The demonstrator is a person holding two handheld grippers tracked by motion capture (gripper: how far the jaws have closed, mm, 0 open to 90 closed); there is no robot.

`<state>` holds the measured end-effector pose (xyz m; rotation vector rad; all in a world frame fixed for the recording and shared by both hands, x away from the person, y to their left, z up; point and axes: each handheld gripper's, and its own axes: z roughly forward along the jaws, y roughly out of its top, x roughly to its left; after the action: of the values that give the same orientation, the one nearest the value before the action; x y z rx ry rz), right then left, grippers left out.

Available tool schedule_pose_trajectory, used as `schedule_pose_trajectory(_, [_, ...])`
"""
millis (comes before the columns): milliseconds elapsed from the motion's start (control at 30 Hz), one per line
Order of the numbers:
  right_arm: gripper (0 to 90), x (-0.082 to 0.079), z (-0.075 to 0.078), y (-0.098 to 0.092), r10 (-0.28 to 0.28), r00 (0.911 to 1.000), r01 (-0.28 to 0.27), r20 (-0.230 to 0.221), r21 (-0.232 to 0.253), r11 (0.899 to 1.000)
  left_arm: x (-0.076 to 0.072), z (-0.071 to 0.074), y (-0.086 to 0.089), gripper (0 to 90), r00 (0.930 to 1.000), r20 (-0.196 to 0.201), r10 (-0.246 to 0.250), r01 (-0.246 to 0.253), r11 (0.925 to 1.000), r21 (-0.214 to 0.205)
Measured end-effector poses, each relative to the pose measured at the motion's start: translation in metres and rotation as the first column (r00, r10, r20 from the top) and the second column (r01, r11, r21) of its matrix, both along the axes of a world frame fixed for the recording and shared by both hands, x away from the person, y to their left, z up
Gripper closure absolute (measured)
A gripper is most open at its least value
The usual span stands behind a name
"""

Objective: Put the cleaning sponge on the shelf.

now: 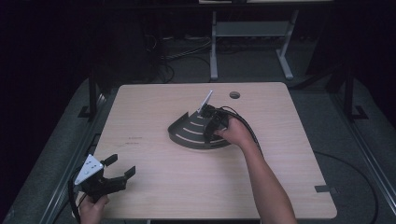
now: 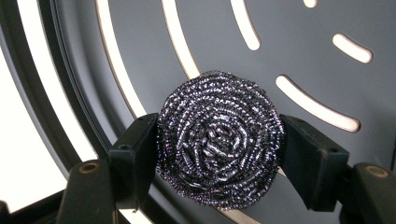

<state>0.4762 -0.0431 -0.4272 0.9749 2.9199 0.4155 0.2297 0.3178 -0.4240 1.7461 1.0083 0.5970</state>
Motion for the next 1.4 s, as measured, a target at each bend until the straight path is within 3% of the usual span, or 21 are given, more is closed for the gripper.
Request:
schedule_pose_trajectory(533, [28.0, 0.001, 0.002, -0.005, -0.011, 0.9999, 0.011, -0.007, 0.002, 1.000, 0.000, 0.000, -0.001, 13.3, 1.0000, -0.002, 0.000, 0.000, 1.0000, 0.001])
schedule_pose_trajectory(1400, [17.9, -0.009, 0.025, -0.017, -0.018, 0.9995, 0.017, 0.026, 0.047, 0.999, 0.000, -0.001, -0.001, 13.3, 1.0000, -0.004, -0.002, 0.002, 1.0000, 0.004])
